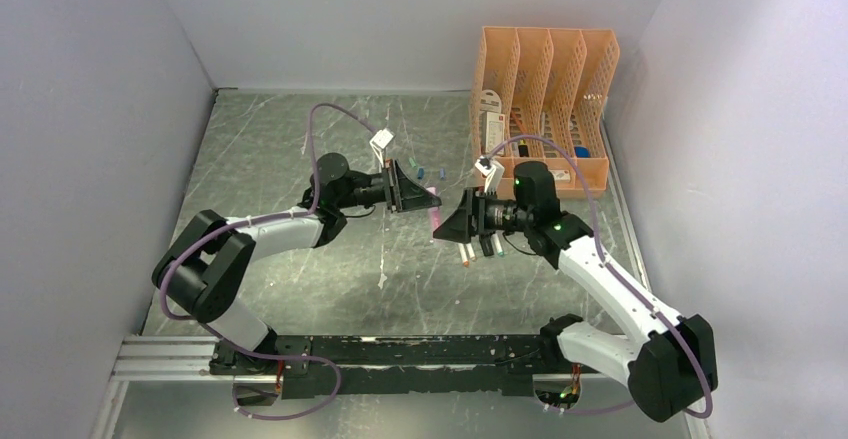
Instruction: Open the pen caps
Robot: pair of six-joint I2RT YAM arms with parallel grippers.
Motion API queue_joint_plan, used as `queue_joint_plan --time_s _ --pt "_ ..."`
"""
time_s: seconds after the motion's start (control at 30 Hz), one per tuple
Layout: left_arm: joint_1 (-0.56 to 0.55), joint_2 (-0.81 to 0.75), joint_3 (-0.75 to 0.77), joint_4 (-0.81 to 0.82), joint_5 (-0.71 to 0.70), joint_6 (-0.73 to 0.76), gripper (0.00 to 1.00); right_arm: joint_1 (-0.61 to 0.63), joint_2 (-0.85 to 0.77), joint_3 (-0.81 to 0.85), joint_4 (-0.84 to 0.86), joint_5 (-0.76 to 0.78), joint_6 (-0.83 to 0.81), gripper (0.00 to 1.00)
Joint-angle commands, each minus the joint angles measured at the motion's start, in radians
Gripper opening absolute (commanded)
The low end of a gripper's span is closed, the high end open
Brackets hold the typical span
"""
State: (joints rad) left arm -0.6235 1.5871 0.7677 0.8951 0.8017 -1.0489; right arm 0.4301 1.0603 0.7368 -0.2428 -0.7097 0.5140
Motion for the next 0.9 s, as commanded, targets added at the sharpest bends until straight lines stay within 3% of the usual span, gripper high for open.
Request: queue_joint_plan --time_s 0.0,0.23,0.33,0.43,0.5,0.7,0.87 --pt "0.004 0.017 -0.015 0.235 0.078 -0.067 0.18 -0.01 -0.038 -0.04 0.241 -0.212 0.134 0.59" --pt "0.003 0.042 -0.034 0.359 0.082 -0.133 0.18 -0.011 -0.01 -0.085 0.39 -0.245 0.243 0.49" --pt "0.001 0.039 -0.038 0.364 0.08 -0.133 0.18 -0.011 0.008 -0.088 0.422 -0.247 0.26 0.37" --pt "0.001 0.036 -0.045 0.376 0.078 -0.134 0.18 -0.011 0.023 -0.092 0.444 -0.247 0.272 0.13" --pt "-0.001 0.036 -0.047 0.391 0.074 -0.138 0.18 -0.01 0.029 -0.098 0.455 -0.25 0.278 0.07" --pt "0.0 0.02 -0.028 0.346 0.026 -0.084 0.18 -0.011 0.02 -0.139 0.46 -0.252 0.283 0.0" --pt "0.017 -0.009 0.058 0.211 -0.064 0.016 0.17 -0.011 -0.011 -0.194 0.452 -0.254 0.295 0.0"
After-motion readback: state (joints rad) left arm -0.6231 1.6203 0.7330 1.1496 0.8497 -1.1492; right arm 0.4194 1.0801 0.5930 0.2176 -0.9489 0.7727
